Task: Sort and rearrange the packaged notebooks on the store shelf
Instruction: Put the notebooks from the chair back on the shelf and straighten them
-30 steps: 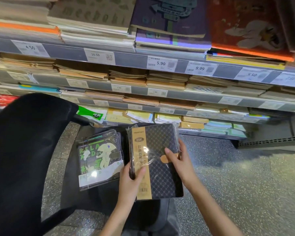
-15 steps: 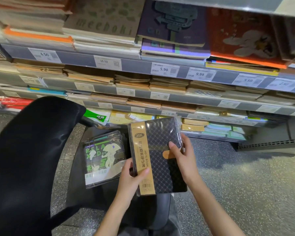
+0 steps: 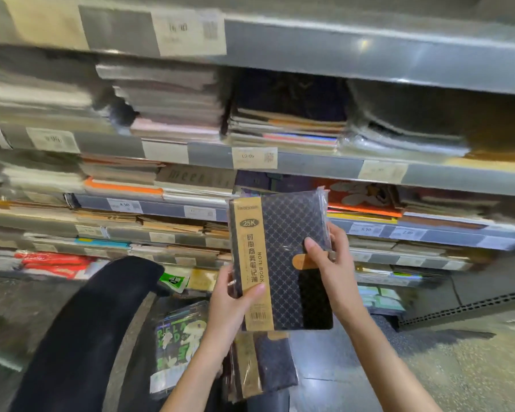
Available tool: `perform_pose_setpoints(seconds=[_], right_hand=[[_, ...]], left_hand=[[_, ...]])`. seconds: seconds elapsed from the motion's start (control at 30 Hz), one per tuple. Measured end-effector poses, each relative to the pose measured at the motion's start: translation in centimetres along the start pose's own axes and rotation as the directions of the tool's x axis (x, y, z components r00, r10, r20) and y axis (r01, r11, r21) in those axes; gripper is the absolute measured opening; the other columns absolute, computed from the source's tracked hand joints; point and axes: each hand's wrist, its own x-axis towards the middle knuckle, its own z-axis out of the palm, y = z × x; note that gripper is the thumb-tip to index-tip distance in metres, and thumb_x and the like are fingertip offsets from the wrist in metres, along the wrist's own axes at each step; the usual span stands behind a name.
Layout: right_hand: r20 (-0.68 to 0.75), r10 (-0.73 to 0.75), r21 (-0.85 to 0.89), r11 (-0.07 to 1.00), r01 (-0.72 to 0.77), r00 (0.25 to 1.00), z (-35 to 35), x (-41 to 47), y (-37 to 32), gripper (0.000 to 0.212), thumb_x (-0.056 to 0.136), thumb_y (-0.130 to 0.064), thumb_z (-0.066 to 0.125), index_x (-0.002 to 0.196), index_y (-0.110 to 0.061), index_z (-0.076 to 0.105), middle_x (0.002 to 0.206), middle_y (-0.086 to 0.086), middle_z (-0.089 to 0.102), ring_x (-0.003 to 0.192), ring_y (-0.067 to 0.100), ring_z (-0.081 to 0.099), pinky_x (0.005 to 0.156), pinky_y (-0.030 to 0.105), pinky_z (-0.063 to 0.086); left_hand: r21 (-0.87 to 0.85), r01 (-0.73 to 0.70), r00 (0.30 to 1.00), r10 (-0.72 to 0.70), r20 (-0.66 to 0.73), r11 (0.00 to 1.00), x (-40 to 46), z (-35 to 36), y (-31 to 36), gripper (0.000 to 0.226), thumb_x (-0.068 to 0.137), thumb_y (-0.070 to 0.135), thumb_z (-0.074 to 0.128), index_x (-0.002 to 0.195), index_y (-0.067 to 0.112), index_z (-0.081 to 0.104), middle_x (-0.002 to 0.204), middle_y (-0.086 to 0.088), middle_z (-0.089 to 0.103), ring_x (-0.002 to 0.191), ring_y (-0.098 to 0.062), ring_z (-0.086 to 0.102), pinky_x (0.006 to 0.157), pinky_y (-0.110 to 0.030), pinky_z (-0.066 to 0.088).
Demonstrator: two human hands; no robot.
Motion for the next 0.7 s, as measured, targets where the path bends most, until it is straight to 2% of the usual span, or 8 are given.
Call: perform_pose_setpoints(seconds=[0.1,0.2,0.33,0.43,0.57,0.63,0.7], right_hand=[[-0.019,-0.086,-0.004,0.996,0.086,0.996,-0.3,0.4,-5.3,0.051,0.080,-0.036,0.063,0.127,-0.026,0.046,0.120,-0.004,0.060,0.107,0.017,0.061,0.093,0.046,0.050],[-0.017,-0.175,0.004,0.985,0.175,0.984,-0.9,1.0,-10.4,0.049,0.081,-0.037,0.064,0.126,-0.027,0.046,0.119,-0.004,0.059,0.106,0.016,0.061,0.092,0.044,0.051],[0.031,-0.282,0.045,0.959,0.280,0.959,-1.8,0.9,-16.4,0.042,0.087,-0.032,0.059,0.126,-0.029,0.043,0.116,-0.007,0.059,0.101,0.010,0.063,0.079,0.025,0.055],[0.017,-0.352,0.027,0.936,0.351,0.936,-2.6,0.4,-21.2,0.043,0.084,-0.036,0.059,0.123,-0.032,0.043,0.116,-0.008,0.058,0.097,0.002,0.062,0.071,0.014,0.051],[-0.023,-0.483,0.023,0.875,0.484,0.875,-4.0,0.1,-28.2,0.043,0.084,-0.030,0.059,0.125,-0.026,0.045,0.111,-0.008,0.062,0.093,0.006,0.065,0.068,0.017,0.052],[-0.031,-0.545,-0.007,0.839,0.545,0.838,-4.8,0.0,-31.5,0.038,0.086,-0.030,0.059,0.122,-0.027,0.046,0.109,-0.011,0.061,0.092,0.002,0.063,0.068,0.014,0.051],[-0.048,-0.584,-0.036,0.812,0.583,0.811,-5.7,0.4,-34.3,0.034,0.086,-0.034,0.059,0.118,-0.028,0.050,0.106,-0.008,0.064,0.091,0.004,0.064,0.071,0.018,0.052]], left_hand=[[0.022,-0.091,0.996,0.091,0.004,0.996,-0.3,0.5,5.2,0.046,0.077,0.016,0.072,0.116,0.021,0.048,0.109,0.011,0.062,0.102,-0.003,0.058,0.076,-0.016,0.045],[0.012,-0.179,0.984,0.179,0.006,0.984,-0.9,0.8,10.4,0.044,0.076,0.018,0.073,0.112,0.026,0.049,0.107,0.013,0.062,0.100,-0.001,0.058,0.077,-0.018,0.044],[0.038,-0.296,0.955,0.295,0.021,0.955,-2.4,0.9,16.2,0.043,0.075,0.025,0.073,0.109,0.035,0.049,0.107,0.019,0.062,0.097,0.007,0.058,0.082,-0.021,0.046],[0.055,-0.323,0.946,0.324,-0.010,0.945,-4.0,1.4,21.0,0.051,0.074,0.028,0.073,0.116,0.035,0.044,0.113,0.024,0.052,0.108,-0.002,0.050,0.099,-0.035,0.039],[0.075,-0.410,0.908,0.414,-0.057,0.909,-5.9,2.9,27.3,0.068,0.073,0.027,0.074,0.130,0.032,0.037,0.132,0.012,0.046,0.129,-0.018,0.037,0.109,-0.043,0.028],[0.055,-0.473,0.877,0.476,-0.060,0.879,-6.6,3.6,30.1,0.074,0.072,0.032,0.074,0.135,0.030,0.035,0.122,0.022,0.044,0.127,-0.013,0.036,0.109,-0.041,0.027],[0.067,-0.529,0.845,0.532,-0.051,0.846,-7.1,4.5,32.7,0.081,0.065,0.045,0.073,0.135,0.029,0.036,0.124,0.021,0.047,0.123,-0.009,0.039,0.108,-0.039,0.030]])
